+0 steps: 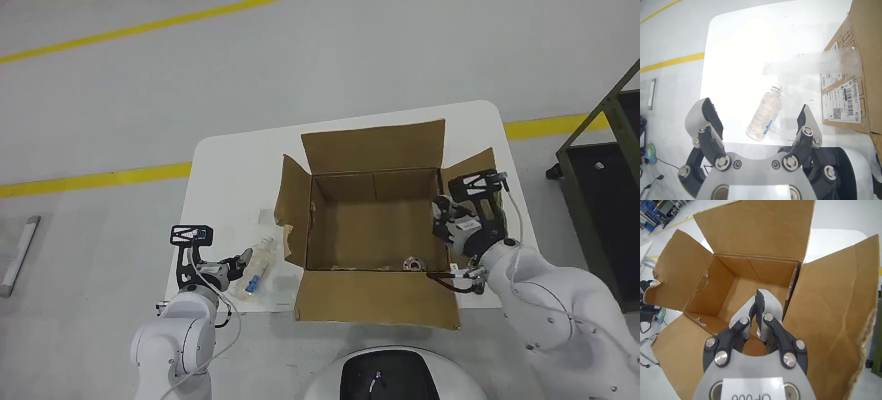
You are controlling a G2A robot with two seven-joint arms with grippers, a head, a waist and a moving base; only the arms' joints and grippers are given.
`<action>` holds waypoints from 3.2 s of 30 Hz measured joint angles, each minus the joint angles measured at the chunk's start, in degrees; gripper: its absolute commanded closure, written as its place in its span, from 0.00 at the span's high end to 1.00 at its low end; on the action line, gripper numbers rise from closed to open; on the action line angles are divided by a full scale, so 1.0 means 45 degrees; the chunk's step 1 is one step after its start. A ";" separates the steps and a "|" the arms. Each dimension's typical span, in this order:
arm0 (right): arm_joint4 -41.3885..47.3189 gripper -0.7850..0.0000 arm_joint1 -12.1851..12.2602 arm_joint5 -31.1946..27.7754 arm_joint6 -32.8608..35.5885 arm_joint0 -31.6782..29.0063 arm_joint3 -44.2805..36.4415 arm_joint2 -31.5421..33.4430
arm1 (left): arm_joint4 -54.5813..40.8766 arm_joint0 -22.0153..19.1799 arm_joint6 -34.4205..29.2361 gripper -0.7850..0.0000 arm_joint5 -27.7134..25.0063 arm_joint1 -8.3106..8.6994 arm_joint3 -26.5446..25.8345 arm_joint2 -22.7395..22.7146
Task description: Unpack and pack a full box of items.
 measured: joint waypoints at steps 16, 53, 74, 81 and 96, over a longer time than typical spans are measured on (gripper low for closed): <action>-0.2646 0.00 0.0078 -0.0629 0.0699 0.0793 -0.0486 -0.1207 | 0.0000 0.0000 0.0000 1.00 0.0000 0.0000 0.0000 0.0000; -0.4861 0.00 -0.0863 0.0287 0.6397 0.5478 0.4025 -0.4879 | 0.0000 0.0000 0.0000 1.00 0.0000 0.0000 0.0000 0.0000; -0.3391 0.00 -0.1208 0.0490 0.8113 0.7999 0.9787 -0.6097 | 0.0000 0.0000 0.0000 1.00 0.0000 0.0000 0.0000 0.0000; -0.3497 1.00 -0.1186 0.0386 0.8113 0.8026 0.9844 -0.6268 | 0.0000 0.0000 0.0000 1.00 0.0000 0.0000 0.0000 0.0000; -0.3509 1.00 -0.1196 0.0156 0.8093 0.7644 0.9460 -0.6197 | 0.0000 0.0000 0.0000 1.00 0.0000 0.0000 0.0000 0.0000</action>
